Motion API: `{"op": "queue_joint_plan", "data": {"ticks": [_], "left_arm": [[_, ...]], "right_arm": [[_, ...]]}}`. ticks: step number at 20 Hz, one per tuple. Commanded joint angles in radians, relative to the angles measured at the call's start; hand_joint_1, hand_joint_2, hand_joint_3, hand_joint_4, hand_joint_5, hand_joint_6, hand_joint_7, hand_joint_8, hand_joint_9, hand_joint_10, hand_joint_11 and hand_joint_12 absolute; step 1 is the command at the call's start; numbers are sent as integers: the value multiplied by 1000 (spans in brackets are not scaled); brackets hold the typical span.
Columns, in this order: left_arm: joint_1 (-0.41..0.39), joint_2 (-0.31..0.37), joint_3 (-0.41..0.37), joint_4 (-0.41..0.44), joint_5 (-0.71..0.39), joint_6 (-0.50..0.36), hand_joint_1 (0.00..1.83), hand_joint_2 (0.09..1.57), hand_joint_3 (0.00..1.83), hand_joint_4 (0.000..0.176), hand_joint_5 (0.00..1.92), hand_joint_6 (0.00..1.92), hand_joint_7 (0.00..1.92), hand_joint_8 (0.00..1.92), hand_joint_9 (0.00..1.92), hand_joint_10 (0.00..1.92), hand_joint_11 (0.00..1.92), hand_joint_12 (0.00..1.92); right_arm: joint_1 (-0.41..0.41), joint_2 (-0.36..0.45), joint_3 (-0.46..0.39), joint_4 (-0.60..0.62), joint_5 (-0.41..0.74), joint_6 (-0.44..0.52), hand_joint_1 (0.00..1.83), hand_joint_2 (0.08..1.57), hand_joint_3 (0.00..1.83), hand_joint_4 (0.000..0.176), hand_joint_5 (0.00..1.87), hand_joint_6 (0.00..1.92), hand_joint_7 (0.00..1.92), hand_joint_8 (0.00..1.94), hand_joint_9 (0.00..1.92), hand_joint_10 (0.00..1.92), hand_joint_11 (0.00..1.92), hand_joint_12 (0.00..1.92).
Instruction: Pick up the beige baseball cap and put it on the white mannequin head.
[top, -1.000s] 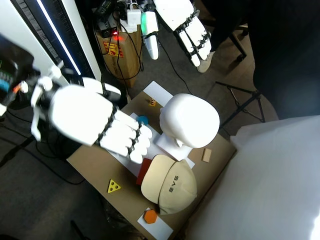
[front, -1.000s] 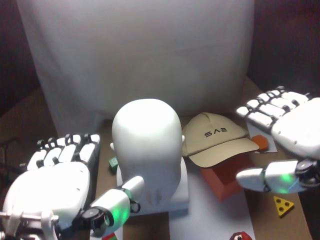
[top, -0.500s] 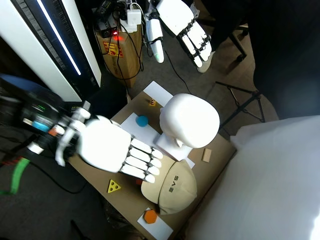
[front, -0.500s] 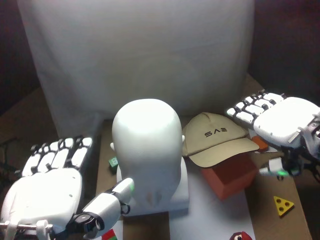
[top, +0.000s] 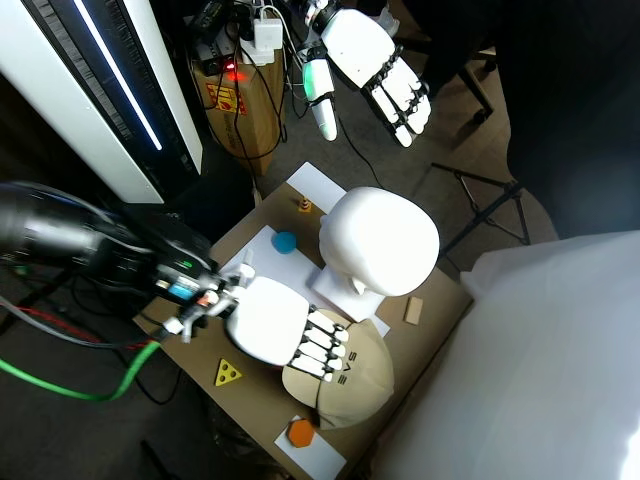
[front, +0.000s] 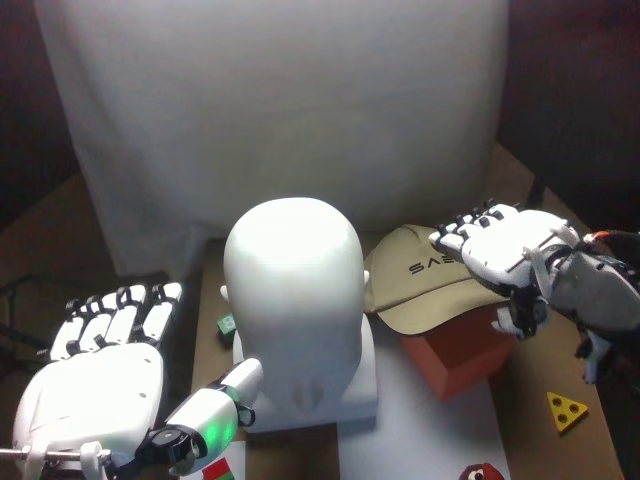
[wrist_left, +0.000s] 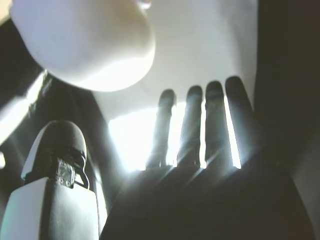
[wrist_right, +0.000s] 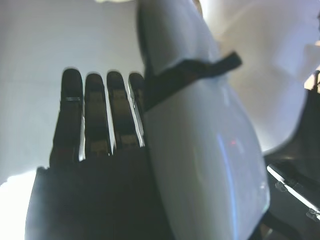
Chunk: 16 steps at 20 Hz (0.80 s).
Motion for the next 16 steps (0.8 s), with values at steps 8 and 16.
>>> {"op": "queue_joint_plan", "data": {"ticks": [8,16], "left_arm": [[42,-25,41,70,-90,-60,0,1108,1,71,90,1,65,0,63,0,0,312],[65,-89,110,77,-107,-158,0,1107,0,70,86,0,55,0,62,3,0,262]], "right_arm": [[-25,-141,235,-21,5,67,1269,1073,21,0,101,4,126,1,118,4,0,468],[-42,-230,372,-16,-25,76,1276,1074,15,0,110,5,134,3,123,3,0,480]]}}
